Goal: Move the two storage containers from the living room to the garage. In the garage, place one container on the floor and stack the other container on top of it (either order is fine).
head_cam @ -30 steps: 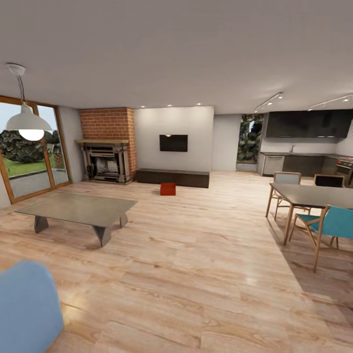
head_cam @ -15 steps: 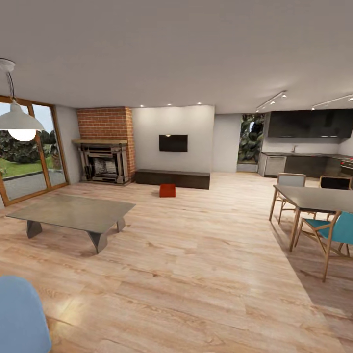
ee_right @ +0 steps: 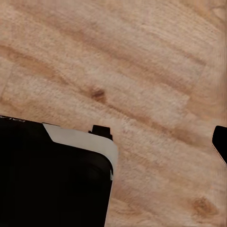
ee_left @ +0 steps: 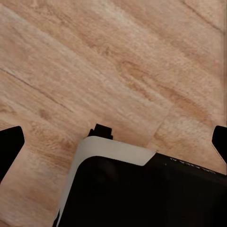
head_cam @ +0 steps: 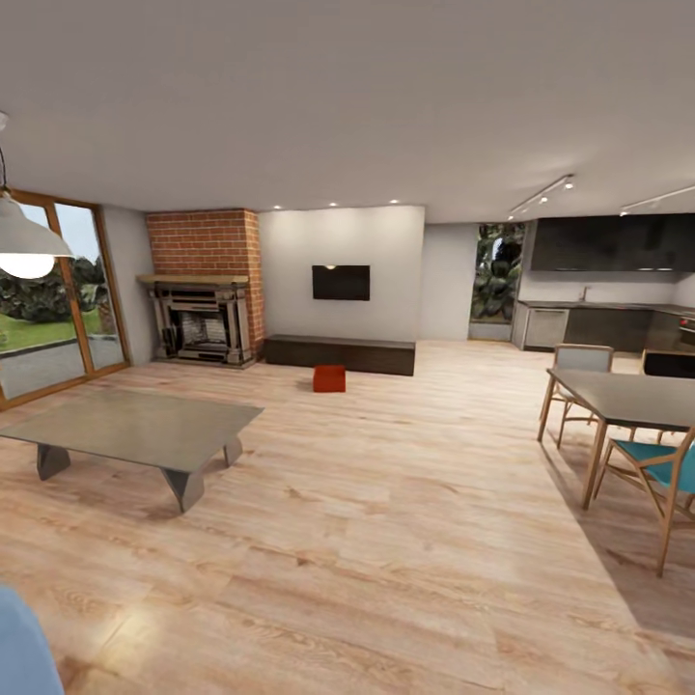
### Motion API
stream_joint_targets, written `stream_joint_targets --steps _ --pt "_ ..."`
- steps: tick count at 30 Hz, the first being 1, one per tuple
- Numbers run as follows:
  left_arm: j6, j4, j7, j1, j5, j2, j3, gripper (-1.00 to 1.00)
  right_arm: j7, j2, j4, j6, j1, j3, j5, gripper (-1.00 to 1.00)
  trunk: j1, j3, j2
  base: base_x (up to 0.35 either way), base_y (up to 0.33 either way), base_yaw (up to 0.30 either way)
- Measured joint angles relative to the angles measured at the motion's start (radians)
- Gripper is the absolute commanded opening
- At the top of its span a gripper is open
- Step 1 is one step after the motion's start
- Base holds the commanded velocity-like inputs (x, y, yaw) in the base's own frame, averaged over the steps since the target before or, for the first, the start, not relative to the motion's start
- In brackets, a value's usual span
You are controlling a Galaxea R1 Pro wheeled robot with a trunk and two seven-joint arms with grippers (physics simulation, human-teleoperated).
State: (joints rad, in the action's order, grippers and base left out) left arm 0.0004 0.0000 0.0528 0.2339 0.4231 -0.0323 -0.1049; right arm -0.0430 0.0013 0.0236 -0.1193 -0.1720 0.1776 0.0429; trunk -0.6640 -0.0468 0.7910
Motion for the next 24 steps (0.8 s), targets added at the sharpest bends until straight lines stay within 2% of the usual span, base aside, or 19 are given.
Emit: stream_joint_targets --steps 24 --pt "0.001 0.000 0.000 0.000 0.000 0.000 0.000 1.00 0.000 -0.001 0.000 0.000 0.000 0.000 0.000 1.00 0.000 0.000 0.000 0.324 0.000 0.000"
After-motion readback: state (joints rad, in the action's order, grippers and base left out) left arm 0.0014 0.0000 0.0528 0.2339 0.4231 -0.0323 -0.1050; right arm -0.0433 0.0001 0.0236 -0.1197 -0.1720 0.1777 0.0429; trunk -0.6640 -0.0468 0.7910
